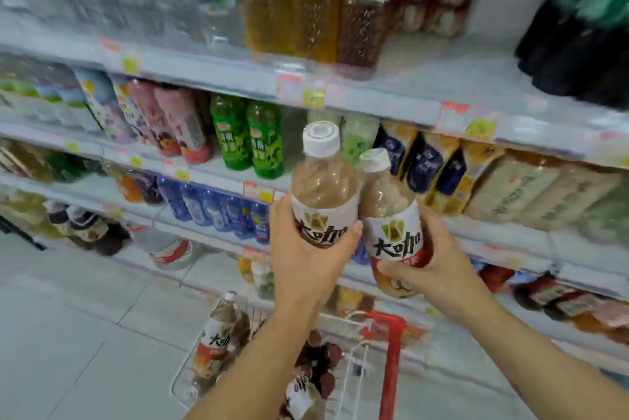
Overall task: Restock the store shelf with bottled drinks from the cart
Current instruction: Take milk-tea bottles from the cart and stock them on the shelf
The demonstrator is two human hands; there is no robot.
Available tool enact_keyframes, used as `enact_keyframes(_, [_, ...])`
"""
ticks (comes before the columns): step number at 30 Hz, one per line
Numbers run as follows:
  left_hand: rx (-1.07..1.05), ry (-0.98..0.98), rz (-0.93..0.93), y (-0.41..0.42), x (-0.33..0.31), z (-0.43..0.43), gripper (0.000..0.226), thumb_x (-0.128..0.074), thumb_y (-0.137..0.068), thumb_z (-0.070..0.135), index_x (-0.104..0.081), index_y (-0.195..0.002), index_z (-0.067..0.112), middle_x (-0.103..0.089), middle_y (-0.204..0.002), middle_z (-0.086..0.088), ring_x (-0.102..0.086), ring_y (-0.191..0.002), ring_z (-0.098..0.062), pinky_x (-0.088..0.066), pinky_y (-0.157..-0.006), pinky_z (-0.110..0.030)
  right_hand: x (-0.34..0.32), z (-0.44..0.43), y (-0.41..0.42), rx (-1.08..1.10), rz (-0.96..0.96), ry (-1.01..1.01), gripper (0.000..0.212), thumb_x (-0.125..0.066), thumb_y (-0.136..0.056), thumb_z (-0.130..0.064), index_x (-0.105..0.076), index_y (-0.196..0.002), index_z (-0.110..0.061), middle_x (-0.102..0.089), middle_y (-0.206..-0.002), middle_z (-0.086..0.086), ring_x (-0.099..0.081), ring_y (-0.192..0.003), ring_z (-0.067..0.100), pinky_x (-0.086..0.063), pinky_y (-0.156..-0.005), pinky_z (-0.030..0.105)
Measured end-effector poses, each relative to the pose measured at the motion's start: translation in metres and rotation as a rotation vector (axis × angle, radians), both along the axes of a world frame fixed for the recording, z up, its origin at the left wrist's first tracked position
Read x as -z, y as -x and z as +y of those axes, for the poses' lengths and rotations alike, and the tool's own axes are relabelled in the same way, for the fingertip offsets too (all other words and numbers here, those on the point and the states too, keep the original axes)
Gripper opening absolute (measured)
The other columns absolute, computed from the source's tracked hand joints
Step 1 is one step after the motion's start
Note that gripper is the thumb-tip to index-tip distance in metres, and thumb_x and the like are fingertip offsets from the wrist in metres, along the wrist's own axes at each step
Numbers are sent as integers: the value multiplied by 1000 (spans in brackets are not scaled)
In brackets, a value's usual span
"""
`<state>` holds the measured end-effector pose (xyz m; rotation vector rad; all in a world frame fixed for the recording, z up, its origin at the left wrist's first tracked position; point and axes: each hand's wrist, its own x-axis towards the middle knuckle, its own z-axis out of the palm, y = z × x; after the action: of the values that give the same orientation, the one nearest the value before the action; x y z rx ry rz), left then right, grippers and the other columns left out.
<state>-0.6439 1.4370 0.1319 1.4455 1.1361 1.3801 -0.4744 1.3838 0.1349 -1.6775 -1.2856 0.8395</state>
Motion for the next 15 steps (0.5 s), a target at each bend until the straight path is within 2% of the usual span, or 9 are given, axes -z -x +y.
enact_keyframes(3, [87, -175, -59, -31, -58, 13, 64, -78, -62, 41, -44, -116, 44, -53, -120, 0, -54, -114, -14, -49, -94, -41, -57, 0, -24, 76, -14, -199, 74, -86, -60, -19, -42, -108, -54, -62, -104, -26, -59, -90, -13, -46, -67, 4])
enact_keyframes(6, [147, -334, -85, -61, -104, 25, 64, -80, -62, 40, -42, -113, 53, -51, -118, 8, -53, -113, -11, -49, -93, -40, -104, 3, -49, 145, -29, -388, 74, -86, -59, -17, -43, -108, -51, -64, -103, -24, -63, -94, -4, -51, -73, 14])
enact_keyframes(8, [145, -442, -79, -78, -126, 33, 68, -80, -63, 39, -38, -114, 57, -49, -117, 14, -51, -114, -8, -47, -94, -33, -130, 9, -61, 166, -35, -490, 75, -88, -60, -25, -42, -112, -52, -62, -108, -24, -61, -100, -1, -52, -79, 20])
enact_keyframes(10, [146, -513, -92, -93, -141, 43, 73, -81, -63, 35, -37, -117, 58, -48, -119, 18, -49, -115, -5, -44, -93, -21, -152, 17, -70, 189, -53, -570, 77, -86, -57, -43, -37, -116, -52, -57, -112, -29, -58, -103, -6, -50, -79, 14])
enact_keyframes(11, [153, -533, -95, -99, -147, 48, 73, -81, -63, 34, -38, -118, 57, -48, -119, 19, -48, -115, -2, -41, -92, -14, -160, 23, -74, 203, -68, -595, 77, -84, -58, -46, -36, -118, -52, -56, -112, -33, -57, -104, -8, -48, -78, 10])
enact_keyframes(13, [183, -539, -93, -111, -157, 59, 73, -82, -65, 31, -38, -119, 54, -47, -121, 19, -47, -115, 2, -37, -89, -7, -171, 37, -82, 227, -104, -622, 76, -83, -64, -35, -34, -119, -50, -53, -110, -38, -54, -104, -12, -45, -78, 5])
enact_keyframes(15, [194, -537, -82, -121, -165, 69, 71, -82, -67, 29, -40, -120, 52, -47, -121, 22, -46, -115, 6, -36, -88, -4, -174, 52, -91, 250, -97, -632, 78, -83, -68, -24, -33, -124, -44, -54, -112, -33, -54, -105, -12, -46, -81, 8])
